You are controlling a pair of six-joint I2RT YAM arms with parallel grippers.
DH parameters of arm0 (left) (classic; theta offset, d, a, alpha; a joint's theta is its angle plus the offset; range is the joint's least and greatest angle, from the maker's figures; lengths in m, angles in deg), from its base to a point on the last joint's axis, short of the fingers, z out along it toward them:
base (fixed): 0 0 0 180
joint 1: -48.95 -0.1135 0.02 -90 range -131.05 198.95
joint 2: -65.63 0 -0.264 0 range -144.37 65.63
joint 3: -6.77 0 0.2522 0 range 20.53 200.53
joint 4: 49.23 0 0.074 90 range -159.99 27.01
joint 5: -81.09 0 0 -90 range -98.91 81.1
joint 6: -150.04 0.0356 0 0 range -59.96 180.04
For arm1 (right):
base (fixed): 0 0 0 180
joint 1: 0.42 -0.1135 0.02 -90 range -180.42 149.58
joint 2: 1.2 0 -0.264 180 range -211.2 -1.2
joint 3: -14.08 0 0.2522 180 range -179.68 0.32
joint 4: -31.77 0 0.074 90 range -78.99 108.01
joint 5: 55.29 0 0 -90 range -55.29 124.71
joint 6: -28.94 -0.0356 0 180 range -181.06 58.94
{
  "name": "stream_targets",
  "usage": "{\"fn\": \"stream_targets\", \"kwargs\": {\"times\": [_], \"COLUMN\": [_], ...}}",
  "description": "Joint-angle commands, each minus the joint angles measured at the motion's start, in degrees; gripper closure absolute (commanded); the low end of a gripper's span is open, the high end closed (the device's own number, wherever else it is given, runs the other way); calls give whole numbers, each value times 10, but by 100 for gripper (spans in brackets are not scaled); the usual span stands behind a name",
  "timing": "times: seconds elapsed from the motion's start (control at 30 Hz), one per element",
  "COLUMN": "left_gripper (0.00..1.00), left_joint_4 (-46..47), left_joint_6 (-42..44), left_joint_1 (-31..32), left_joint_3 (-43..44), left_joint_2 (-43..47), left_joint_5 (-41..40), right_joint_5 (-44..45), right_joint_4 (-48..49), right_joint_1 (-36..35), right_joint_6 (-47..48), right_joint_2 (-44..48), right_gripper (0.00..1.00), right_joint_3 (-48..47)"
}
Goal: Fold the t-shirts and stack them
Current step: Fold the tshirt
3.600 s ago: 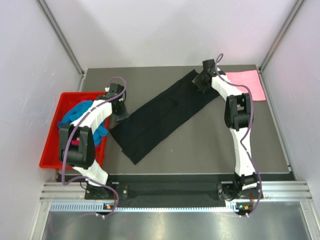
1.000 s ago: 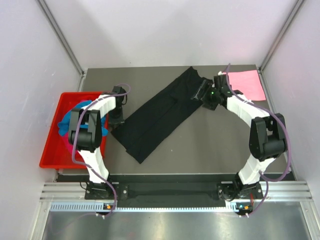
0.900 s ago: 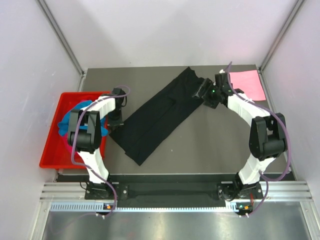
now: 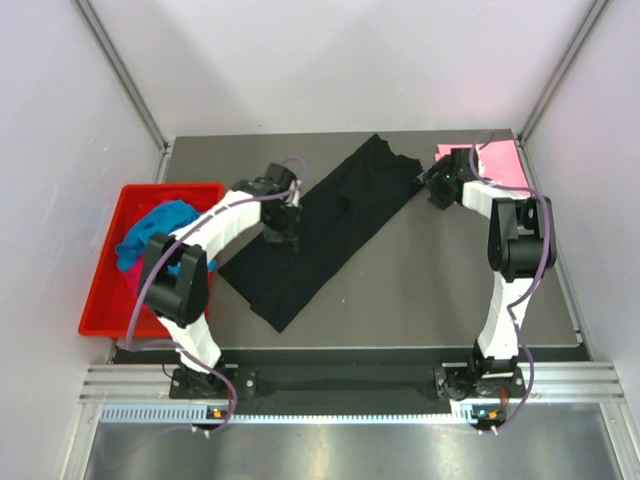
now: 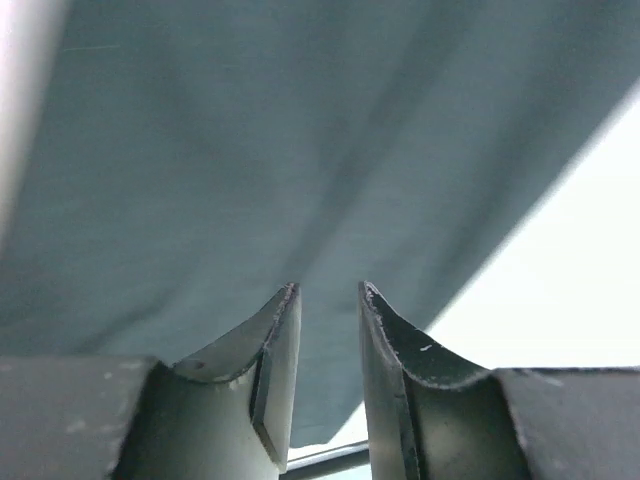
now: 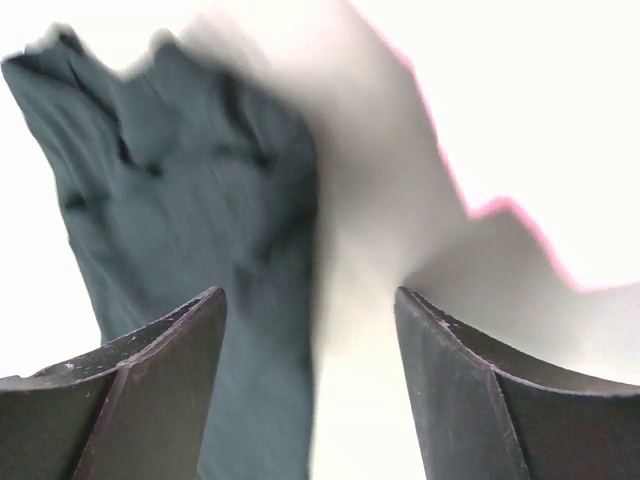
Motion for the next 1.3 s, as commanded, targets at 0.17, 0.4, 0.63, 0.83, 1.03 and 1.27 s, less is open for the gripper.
{"fn": "stream_targets", "kwargs": {"times": [0.17,0.4,0.63,0.83,1.03,1.27], "left_gripper": [66,67,69,69,67,61], "left_joint_4": [179,195,168,189,230,108], "left_joint_6": [-55,-62,-58,-72,-150,-139], "left_joint_1": [78,85,86,90,101,93], "left_joint_3": [-95,-141,-166,-177,-156,-47], "left_joint_2": [13,-15,-44,-41,-19,-2], "left_joint_5": [96,94,58,74,156,69], "right_joint_5": [-2,1,9,-9,-50,-37], "right_joint_4": [41,40,21,19,1,-46], "right_joint_1": [27,27,59,66,65,73], "right_joint_6": [-2,3,43,81,106,133], "right_joint_2": [-61,-91,-116,-146,-202,-240], "right_gripper": [33,48,99,100,100,99], "right_joint_3": [-62,-92,-134,-179,-263,-365]}}
